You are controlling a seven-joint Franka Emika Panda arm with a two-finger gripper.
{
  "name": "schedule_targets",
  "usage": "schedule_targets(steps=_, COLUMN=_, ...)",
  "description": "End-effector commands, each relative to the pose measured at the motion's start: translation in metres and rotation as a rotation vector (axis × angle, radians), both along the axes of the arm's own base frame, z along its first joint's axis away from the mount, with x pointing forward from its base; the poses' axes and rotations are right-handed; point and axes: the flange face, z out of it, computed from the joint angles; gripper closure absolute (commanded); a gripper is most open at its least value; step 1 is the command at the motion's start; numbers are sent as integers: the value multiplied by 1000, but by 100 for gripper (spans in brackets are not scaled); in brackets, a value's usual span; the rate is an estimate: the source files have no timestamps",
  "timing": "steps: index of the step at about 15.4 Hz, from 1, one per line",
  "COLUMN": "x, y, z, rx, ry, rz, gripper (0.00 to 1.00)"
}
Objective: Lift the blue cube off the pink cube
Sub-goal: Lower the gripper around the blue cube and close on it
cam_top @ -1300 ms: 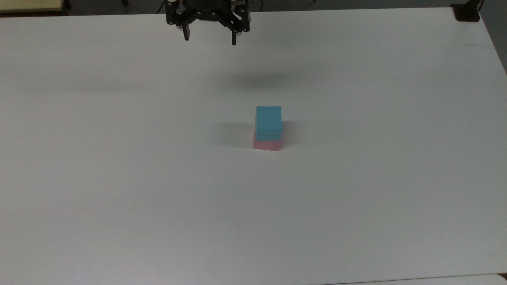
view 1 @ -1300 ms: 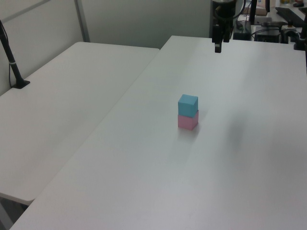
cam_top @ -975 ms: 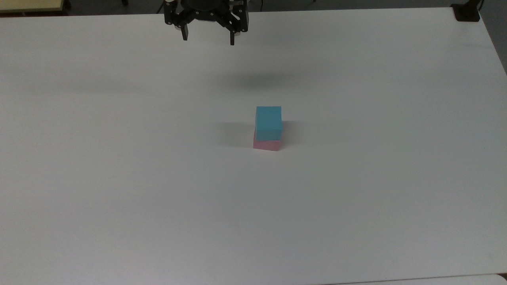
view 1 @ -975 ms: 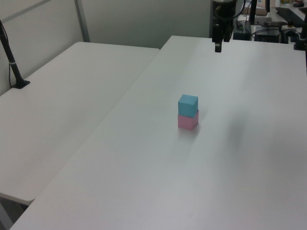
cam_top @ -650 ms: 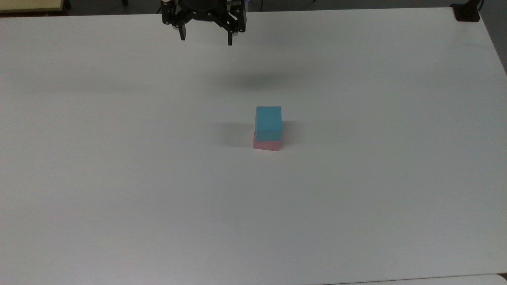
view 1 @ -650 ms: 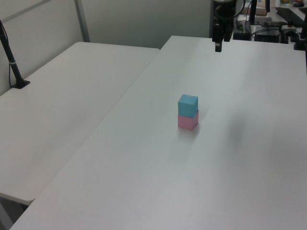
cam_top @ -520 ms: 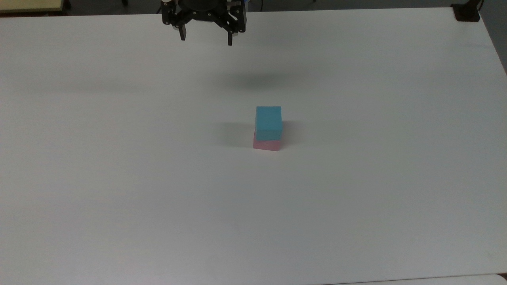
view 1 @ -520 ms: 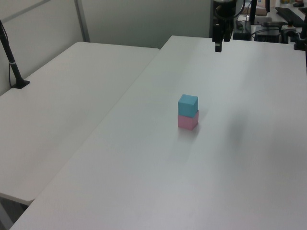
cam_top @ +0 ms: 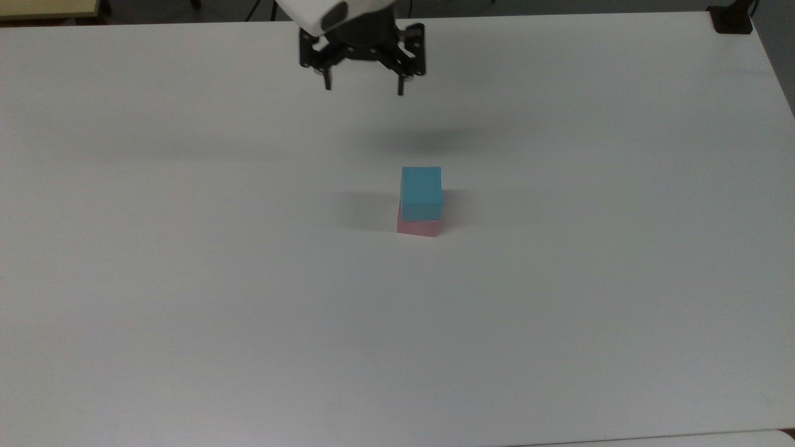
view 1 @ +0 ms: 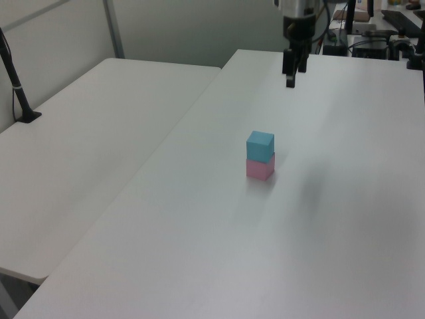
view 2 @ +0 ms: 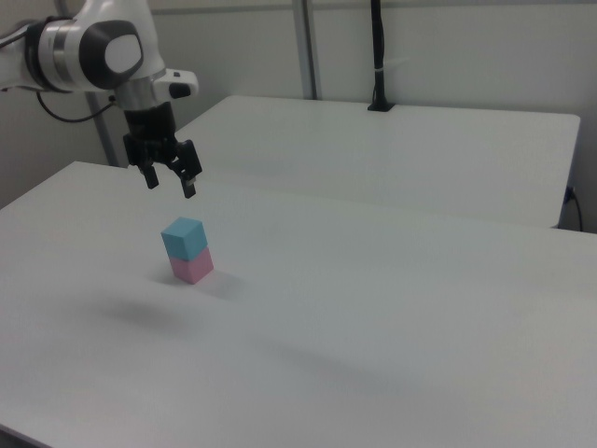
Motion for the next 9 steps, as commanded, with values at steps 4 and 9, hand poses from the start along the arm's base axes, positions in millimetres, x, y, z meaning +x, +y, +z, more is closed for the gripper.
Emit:
schedule_targets(steps=4, x=30, y=87, z=-78, rx=25, ry=-50, rz=-93, gripper=0)
schedule_targets(steps=9, x=53, y=93, z=-120, rx=4, ry=-43, rz=-81, gripper=0)
